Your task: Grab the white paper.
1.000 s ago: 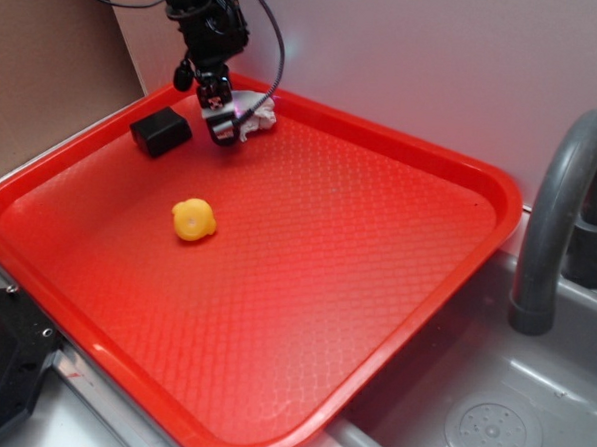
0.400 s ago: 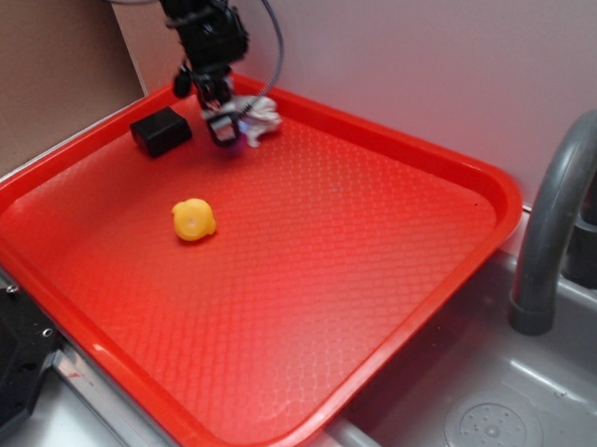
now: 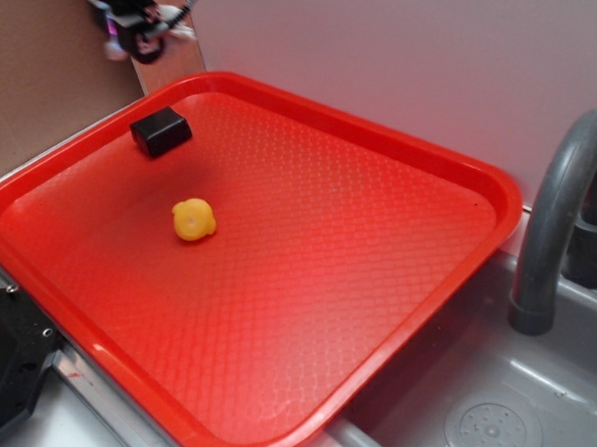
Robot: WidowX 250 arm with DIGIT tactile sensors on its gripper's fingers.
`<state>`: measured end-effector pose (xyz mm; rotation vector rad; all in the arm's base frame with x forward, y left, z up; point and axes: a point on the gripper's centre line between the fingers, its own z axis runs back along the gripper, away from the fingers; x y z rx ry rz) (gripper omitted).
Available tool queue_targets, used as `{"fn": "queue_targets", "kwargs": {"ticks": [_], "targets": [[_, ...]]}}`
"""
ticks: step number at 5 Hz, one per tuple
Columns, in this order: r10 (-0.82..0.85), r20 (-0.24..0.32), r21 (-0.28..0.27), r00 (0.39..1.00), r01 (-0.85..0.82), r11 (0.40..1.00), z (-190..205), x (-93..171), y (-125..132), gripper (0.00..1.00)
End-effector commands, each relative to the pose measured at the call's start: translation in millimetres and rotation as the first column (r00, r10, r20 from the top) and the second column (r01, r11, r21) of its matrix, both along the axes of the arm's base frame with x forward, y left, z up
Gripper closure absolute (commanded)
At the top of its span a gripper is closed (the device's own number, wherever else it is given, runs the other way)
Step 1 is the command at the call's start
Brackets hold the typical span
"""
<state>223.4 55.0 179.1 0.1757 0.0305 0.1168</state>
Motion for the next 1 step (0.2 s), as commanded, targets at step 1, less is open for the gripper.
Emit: {"fn": "queue_targets", "kwargs": {"ticks": [1], "targets": [[0.110,0.089,-0.165,0.990,-0.095,0.982,77.1,-17.1,-44.9,1.00]]}}
